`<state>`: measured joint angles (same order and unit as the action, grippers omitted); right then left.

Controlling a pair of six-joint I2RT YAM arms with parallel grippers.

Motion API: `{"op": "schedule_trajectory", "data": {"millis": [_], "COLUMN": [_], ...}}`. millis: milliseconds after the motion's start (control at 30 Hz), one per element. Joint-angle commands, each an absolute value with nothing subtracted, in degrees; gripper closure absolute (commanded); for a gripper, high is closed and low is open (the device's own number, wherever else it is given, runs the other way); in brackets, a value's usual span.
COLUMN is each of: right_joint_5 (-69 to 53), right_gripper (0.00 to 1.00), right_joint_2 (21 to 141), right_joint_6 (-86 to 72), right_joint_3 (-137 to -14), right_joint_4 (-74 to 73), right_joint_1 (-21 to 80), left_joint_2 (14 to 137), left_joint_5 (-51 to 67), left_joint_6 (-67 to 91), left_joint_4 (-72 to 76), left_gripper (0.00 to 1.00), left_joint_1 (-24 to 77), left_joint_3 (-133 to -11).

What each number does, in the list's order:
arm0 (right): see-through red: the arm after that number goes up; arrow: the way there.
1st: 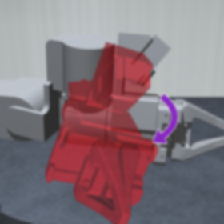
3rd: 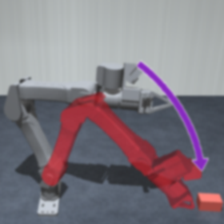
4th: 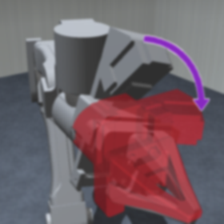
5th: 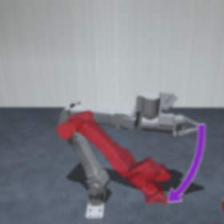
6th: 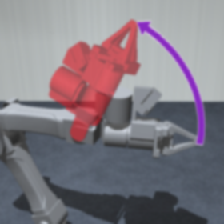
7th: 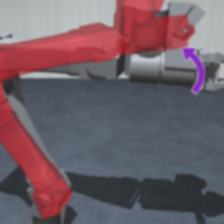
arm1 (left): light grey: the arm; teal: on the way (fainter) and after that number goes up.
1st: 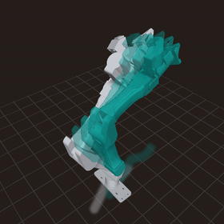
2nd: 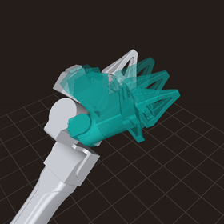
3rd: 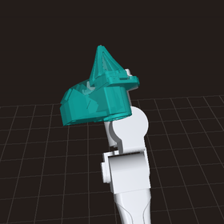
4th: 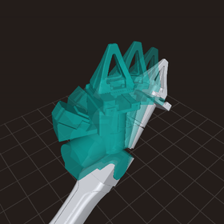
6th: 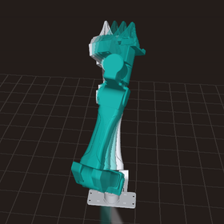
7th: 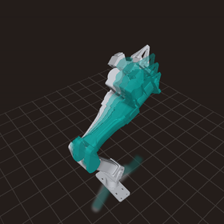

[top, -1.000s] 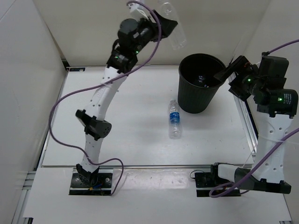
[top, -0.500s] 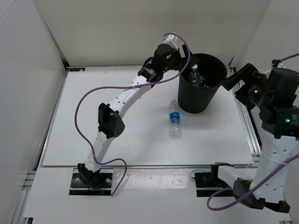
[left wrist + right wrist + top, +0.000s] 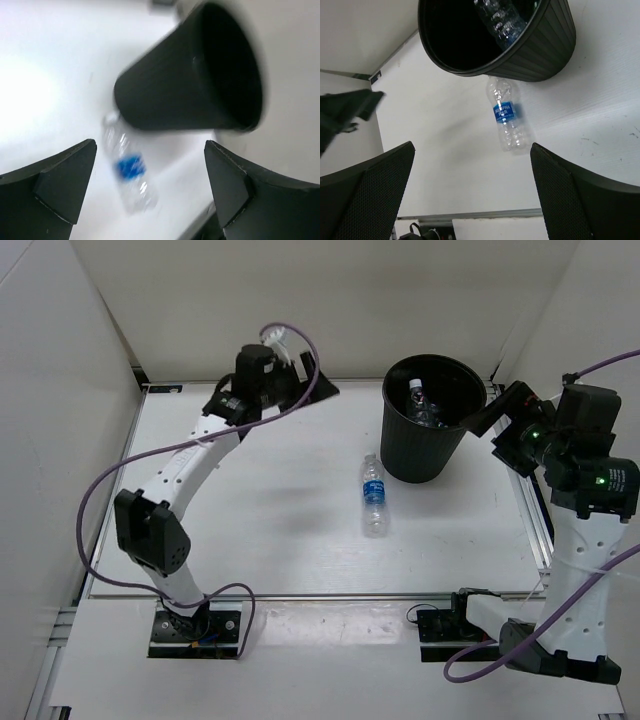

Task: Put the plastic bottles in the bin

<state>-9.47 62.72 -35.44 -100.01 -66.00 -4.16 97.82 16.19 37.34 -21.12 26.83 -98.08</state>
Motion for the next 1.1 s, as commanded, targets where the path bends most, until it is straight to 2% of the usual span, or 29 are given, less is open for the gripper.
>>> {"op": "schedule_trajectory", "data": {"millis": [0,400,667,1067], "right_joint_5": [-11.07,-11.07,-10.46,-9.84], "right_gripper": [0.0,0.0,0.0,0.0], "right_joint_2": [61.52,61.0,60.47,59.33], "right_joint_6": [-34.89,-34.37,-33.84,-33.31], "right_joint_3": [-97.56,-94.22,-92.47,-89.3], "right_joint_4": [-63.81,-63.28,-63.28,-63.28], "right_joint_1": [-4.48,-4.48,-4.48,-4.48], "left_joint_2": [101.68,118.2,123.31,134.21], "left_joint_5": [24.6,32.87,34.45,38.41], "left_joint_6": [36.39,42.98,44.56,47.46], "left_joint_4": [-26.54,-26.54,-26.54,-26.54], "left_gripper": [0.0,0.0,0.0,0.0], "left_joint_1": [30.31,33.83,34.89,37.35], "left_joint_3": [-90.8,-93.16,-95.1,-108.11]}}
